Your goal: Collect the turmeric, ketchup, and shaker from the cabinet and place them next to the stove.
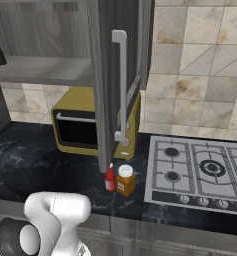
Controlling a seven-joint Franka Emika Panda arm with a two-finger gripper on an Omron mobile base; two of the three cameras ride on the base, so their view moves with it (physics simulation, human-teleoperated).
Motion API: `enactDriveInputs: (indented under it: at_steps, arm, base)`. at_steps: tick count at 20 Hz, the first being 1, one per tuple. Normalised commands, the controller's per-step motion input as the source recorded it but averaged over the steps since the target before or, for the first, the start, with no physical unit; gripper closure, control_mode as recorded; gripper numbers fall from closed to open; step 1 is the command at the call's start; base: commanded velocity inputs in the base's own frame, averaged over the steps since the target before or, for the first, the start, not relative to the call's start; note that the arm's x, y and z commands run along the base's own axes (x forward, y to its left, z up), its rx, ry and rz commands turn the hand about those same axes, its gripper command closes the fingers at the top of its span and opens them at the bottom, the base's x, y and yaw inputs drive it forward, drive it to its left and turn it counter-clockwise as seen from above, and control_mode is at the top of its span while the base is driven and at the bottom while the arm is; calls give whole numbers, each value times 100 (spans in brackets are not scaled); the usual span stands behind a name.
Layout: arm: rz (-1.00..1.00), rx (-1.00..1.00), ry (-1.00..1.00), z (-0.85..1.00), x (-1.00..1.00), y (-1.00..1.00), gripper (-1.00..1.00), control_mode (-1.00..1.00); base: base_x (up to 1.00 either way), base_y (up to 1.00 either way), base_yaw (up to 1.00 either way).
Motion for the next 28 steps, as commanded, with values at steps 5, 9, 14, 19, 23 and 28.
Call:
enactDriveInputs:
  at_steps: [5, 9, 14, 19, 23, 28]
  arm:
    - [0, 5, 2, 0, 37, 0, -100, -100]
    - [0, 8, 10, 0, 39, 0, -100, -100]
    - [-1, 1, 20, 0, 42, 0, -100, -100]
    - [0, 0, 17, 2, 49, 0, -100, -100]
    - [0, -4, 11, 8, 44, 6, -100, -100]
    - [0, -14, 4, 1, 22, 24, -100, -100]
  base:
    - [0, 0, 0]
    - [0, 0, 0]
    - [0, 0, 0]
    - [0, 0, 0]
    - [0, 0, 0]
    - [0, 0, 0]
